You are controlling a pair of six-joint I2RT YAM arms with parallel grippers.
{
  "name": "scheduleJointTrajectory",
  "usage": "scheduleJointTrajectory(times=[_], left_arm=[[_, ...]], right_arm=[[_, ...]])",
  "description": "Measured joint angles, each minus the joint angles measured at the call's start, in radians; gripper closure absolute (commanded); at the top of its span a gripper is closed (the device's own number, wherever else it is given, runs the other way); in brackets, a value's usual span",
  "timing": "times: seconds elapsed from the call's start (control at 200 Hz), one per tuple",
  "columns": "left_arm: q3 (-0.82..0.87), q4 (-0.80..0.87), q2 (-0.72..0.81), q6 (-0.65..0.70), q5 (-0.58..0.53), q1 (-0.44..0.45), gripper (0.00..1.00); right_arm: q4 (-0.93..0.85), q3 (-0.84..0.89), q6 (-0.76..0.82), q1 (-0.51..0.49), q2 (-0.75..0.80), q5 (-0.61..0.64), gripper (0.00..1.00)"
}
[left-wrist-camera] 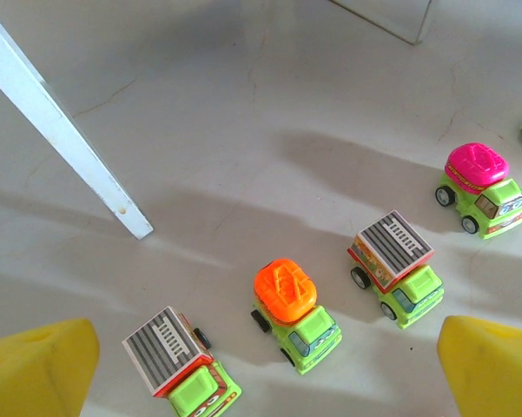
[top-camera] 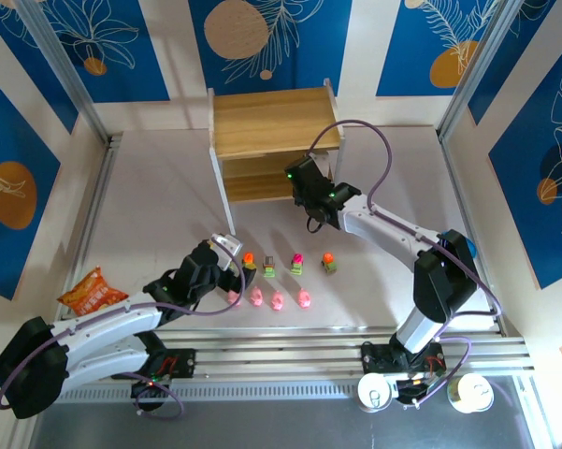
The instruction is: Place and organize the plastic toys onto the shelf
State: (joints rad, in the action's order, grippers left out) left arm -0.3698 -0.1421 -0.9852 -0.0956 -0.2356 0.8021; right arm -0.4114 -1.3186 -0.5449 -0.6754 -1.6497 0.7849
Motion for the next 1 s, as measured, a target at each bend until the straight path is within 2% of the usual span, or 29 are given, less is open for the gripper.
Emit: scheduleJointTrajectory(times=[0.445,1.0], left_arm=[[-0.003,0.0,-0.006,0.0,0.0,0.0,0.0],[-0.003,0.0,-0.006,0.0,0.0,0.0,0.0]], right_arm=[[0.127,0.051,-0.011,0.014,-0.008,0.019,0.72],[0.169,0.071,-0.013,0.034,-0.008,-0.005,0.54]])
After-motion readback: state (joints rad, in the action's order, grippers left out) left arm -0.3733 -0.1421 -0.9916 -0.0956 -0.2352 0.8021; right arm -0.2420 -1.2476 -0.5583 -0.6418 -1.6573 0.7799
